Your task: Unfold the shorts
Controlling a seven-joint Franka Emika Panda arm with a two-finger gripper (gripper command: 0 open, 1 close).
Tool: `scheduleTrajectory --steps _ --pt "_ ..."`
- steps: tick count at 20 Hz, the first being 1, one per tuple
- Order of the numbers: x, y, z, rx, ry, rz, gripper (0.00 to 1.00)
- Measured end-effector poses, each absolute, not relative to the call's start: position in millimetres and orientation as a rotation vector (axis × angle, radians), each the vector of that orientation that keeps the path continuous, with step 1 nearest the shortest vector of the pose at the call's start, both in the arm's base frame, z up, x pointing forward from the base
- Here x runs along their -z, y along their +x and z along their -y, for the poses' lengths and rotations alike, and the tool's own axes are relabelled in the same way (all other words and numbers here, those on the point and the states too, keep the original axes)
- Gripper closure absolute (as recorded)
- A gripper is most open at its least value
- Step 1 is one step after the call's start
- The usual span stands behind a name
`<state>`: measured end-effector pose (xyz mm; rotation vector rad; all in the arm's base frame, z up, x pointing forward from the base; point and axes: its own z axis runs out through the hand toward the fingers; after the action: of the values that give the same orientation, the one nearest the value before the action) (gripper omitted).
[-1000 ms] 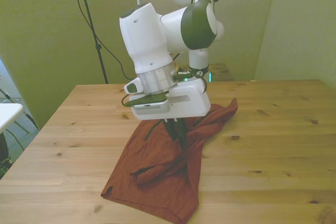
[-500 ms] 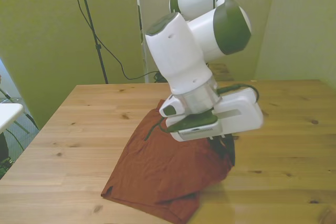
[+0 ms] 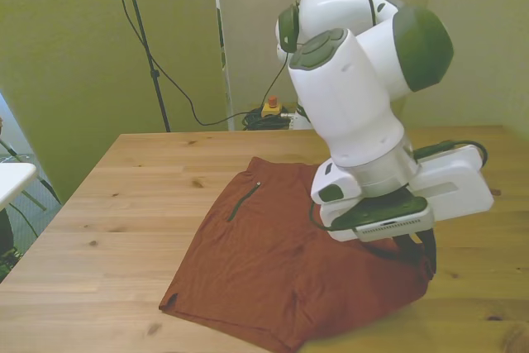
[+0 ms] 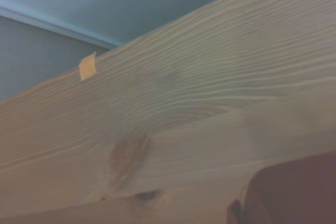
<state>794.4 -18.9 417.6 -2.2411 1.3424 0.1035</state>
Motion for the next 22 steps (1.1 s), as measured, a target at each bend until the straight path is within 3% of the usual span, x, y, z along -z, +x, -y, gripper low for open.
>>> scheduleTrajectory --steps 4,5,13,22 --pt "-408.9 802.5 0.9 -0.103 -2.246 -1.321 1.00" --pt "-406.7 804.3 -2.9 -0.102 -2.245 -1.319 0.00" --pt "-385.2 813.3 -20.1 -0.098 -2.244 -1.313 0.00" --pt "-403.1 813.1 -6.8 -0.010 -2.260 -1.469 0.00"
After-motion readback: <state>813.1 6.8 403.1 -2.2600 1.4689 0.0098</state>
